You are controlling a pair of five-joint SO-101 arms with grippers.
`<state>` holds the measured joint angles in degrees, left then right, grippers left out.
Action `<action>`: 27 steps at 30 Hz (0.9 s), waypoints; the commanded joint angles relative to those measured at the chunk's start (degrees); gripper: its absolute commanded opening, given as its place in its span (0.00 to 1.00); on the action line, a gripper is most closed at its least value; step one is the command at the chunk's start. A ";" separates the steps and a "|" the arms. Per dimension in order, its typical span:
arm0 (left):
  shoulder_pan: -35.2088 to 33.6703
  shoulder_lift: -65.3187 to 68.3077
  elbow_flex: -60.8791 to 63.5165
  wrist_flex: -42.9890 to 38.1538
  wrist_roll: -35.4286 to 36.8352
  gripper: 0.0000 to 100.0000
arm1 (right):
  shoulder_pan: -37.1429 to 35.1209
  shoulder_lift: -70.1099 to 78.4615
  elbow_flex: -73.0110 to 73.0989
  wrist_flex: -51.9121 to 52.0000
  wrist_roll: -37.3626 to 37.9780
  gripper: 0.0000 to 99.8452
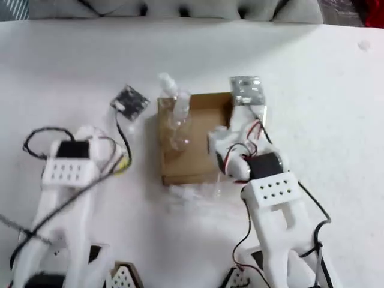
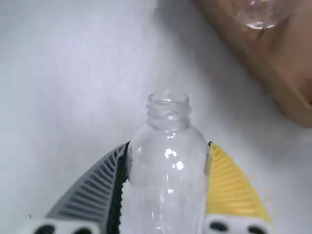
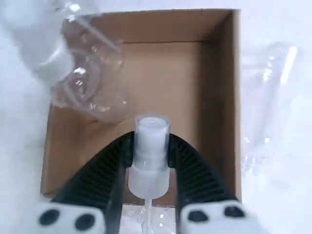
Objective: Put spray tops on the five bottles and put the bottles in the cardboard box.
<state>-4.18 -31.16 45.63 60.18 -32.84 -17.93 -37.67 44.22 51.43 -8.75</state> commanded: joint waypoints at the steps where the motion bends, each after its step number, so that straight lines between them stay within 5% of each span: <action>1: 5.58 -11.82 5.89 -4.84 2.29 0.02 | 3.47 -1.71 -1.23 -1.89 -8.62 0.02; 5: 8.04 -17.98 11.43 -9.14 7.12 0.02 | 3.91 -5.85 -0.79 -1.63 -16.88 0.02; 10: 10.07 -25.36 17.93 -11.25 5.01 0.02 | 4.70 -11.03 -0.35 -1.45 -28.22 0.02; 27: 18.86 -48.13 27.87 0.09 -7.12 0.02 | 6.55 -36.26 27.52 -35.21 -34.73 0.02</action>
<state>13.76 -74.51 72.44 59.74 -38.46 -11.69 -65.10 67.25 23.38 -43.47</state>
